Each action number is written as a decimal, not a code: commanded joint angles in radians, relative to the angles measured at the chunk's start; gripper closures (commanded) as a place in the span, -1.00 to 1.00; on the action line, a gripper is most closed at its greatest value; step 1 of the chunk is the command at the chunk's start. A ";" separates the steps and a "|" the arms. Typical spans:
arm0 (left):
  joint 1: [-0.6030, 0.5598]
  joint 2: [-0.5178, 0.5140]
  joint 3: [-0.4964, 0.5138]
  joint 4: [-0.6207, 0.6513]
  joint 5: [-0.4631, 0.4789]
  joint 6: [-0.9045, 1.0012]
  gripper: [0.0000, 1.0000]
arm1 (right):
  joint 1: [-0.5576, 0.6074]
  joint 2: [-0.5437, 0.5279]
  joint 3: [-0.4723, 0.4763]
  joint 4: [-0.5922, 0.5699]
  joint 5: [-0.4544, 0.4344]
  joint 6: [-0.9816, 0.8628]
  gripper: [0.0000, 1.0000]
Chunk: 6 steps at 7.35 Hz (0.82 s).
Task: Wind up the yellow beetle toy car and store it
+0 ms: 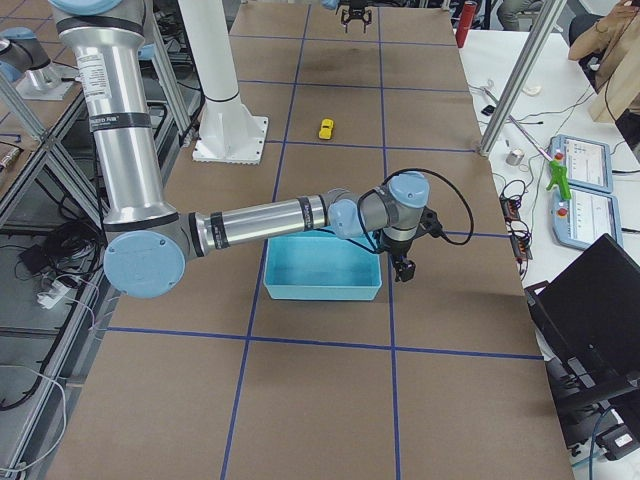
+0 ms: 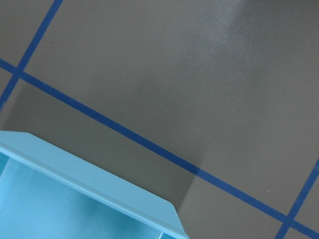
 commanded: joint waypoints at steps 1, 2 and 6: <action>-0.009 -0.002 -0.033 0.003 0.011 -0.217 -1.00 | -0.020 0.003 0.038 0.002 -0.001 0.000 -1.00; -0.009 -0.005 -0.049 0.003 0.036 -0.332 -1.00 | -0.046 0.038 0.053 0.002 -0.001 0.000 -1.00; -0.009 -0.002 -0.332 0.380 0.117 -0.528 -1.00 | -0.182 0.150 0.110 0.000 -0.029 0.000 -1.00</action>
